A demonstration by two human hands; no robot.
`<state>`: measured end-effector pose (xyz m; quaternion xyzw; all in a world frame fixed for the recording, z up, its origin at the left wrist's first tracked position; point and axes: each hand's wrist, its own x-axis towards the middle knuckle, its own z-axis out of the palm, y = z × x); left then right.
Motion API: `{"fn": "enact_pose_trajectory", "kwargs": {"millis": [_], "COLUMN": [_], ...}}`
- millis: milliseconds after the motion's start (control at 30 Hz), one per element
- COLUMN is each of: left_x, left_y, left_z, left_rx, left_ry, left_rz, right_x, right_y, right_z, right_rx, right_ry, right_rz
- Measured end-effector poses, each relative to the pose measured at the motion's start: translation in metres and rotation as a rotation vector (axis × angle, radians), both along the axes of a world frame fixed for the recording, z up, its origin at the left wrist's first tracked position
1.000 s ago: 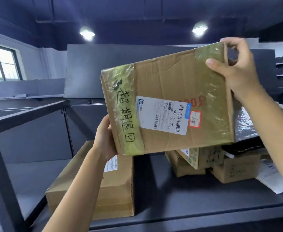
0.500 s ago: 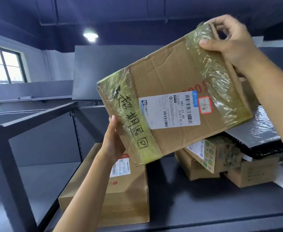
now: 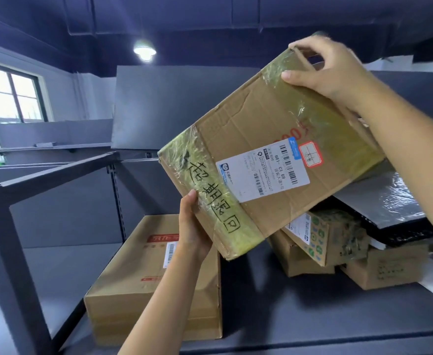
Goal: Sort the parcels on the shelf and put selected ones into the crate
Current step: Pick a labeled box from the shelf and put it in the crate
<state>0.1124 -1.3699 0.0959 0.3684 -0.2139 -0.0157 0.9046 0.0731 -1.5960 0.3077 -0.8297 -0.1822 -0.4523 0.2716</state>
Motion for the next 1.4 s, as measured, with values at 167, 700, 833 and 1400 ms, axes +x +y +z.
{"fn": "enact_pose_trajectory", "kwargs": {"millis": [167,700,833,1400], "left_x": [0.0,-0.013,-0.013,-0.026], "left_y": [-0.014,-0.07,-0.06,-0.056], "left_z": [-0.006,-0.015,-0.028,-0.029], "left_rx": [-0.103,-0.296,-0.233,-0.125], "left_ry": [0.083,0.029,0.01,-0.057], "left_rz": [0.062,0.149,0.051,-0.102], "right_x": [-0.004,0.018,0.019,0.004], "right_y": [0.015,0.024,0.01,0.0], "right_z": [-0.014,-0.208,-0.207,-0.187], "right_rx": [-0.229,0.882,0.848,0.766], "right_ry": [-0.201,0.389,0.438,0.469], "right_rz": [-0.337,0.661,0.647,0.769]}}
